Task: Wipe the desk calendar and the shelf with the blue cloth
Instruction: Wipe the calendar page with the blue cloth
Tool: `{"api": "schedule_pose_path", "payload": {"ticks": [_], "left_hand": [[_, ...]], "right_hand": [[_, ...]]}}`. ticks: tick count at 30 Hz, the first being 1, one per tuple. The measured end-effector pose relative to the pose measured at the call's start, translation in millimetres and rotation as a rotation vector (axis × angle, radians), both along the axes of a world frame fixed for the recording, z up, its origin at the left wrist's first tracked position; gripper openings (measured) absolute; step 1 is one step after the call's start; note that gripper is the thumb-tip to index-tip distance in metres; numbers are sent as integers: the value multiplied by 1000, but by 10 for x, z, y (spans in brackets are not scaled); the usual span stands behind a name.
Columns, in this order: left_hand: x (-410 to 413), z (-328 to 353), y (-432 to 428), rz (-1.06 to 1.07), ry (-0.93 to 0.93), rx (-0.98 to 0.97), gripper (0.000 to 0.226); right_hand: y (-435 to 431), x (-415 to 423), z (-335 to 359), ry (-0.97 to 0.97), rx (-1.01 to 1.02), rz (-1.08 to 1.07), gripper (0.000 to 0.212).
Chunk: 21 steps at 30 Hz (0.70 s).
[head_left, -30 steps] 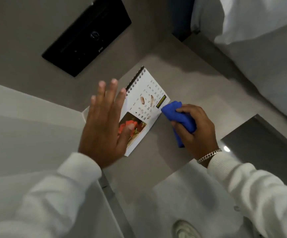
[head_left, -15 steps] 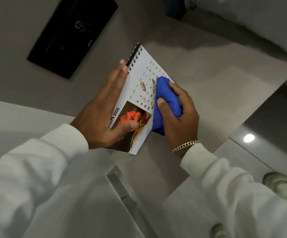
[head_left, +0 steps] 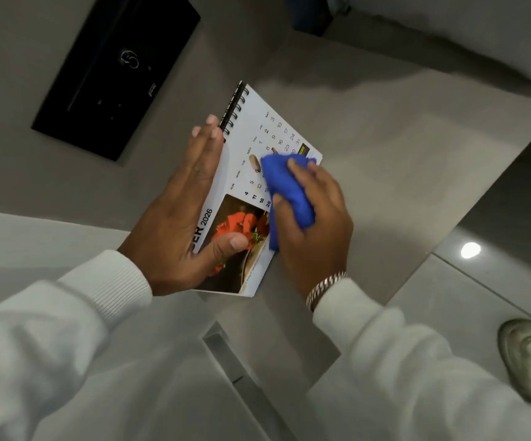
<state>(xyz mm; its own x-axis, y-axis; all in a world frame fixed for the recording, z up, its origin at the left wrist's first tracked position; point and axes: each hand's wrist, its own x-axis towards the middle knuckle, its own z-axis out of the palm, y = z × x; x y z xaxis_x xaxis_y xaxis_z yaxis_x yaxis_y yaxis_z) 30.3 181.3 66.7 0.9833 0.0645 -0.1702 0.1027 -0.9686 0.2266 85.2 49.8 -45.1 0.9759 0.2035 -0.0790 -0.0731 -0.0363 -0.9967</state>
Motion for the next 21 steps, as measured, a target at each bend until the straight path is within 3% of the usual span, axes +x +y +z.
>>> {"api": "schedule_pose_path", "payload": {"ticks": [5,14,21], "left_hand": [[-10,-6,14,-5,-22,9,104],[0,-9,13,-23,-5,-4,100],[0,-6,-9,-7,4,11,103]], "right_hand": [[69,305,-6,5,-2,-94,41],[-137,-614,-92,-53,-2,251,46],[82,241,58,-55,-17,-45,42]]}}
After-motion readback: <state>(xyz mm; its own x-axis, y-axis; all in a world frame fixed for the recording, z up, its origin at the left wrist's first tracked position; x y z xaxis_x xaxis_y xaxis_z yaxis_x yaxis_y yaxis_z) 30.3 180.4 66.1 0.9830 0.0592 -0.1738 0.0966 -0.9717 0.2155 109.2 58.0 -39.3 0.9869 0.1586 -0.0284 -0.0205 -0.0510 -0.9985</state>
